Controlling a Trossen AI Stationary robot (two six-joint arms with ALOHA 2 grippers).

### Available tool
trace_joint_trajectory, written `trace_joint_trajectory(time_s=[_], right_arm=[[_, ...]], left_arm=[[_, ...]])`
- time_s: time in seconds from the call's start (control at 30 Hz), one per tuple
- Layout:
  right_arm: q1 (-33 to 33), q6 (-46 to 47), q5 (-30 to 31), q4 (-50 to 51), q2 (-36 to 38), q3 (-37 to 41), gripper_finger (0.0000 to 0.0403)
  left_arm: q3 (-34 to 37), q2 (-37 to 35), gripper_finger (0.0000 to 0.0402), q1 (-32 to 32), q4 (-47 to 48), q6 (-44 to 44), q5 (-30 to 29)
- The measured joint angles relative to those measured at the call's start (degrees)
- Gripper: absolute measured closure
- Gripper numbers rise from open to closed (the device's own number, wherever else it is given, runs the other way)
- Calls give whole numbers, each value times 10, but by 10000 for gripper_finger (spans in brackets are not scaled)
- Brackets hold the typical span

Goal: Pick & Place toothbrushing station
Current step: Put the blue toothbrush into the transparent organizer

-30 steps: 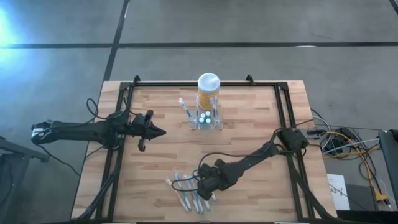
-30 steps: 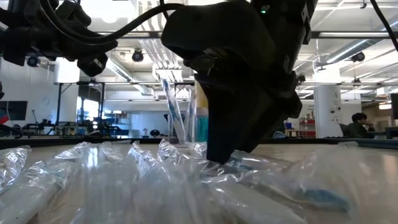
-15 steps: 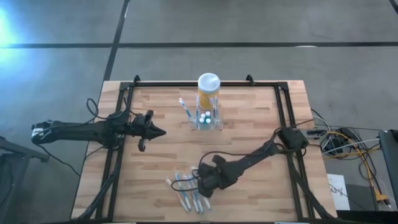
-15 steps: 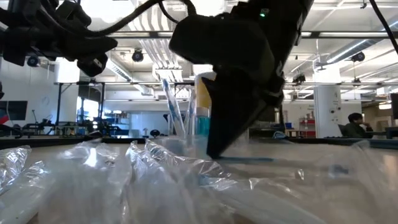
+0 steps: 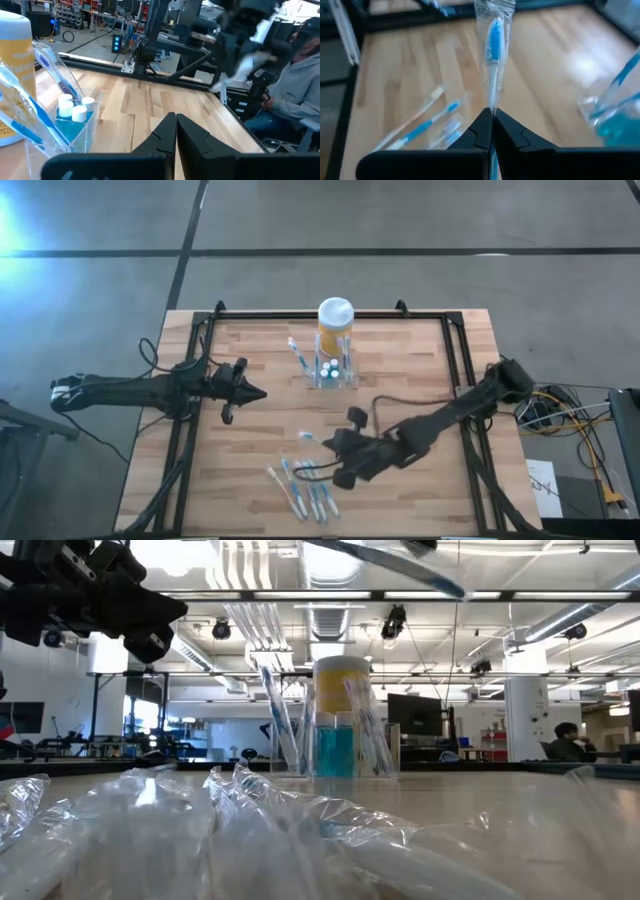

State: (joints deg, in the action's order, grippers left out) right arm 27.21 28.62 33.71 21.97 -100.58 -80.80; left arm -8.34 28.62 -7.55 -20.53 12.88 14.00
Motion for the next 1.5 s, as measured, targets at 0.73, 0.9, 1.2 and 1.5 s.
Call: trace_joint_trajectory(time_s=[0.73,0.9,1.2,1.5], right_arm=[[-195,-291,-44,-927,175,544,395],[-255,-312,-59,-1034,133,577,395],[-345,-295,-96,-1116,4,573,395],[-358,-320,-97,-1118,-67,516,395]], left_arm=[[1,0,386,0,-7,-31,3],[1,0,388,0,-9,-58,3],[1,0,391,1,-9,-70,-2],[-1,0,393,2,-16,-53,-4]])
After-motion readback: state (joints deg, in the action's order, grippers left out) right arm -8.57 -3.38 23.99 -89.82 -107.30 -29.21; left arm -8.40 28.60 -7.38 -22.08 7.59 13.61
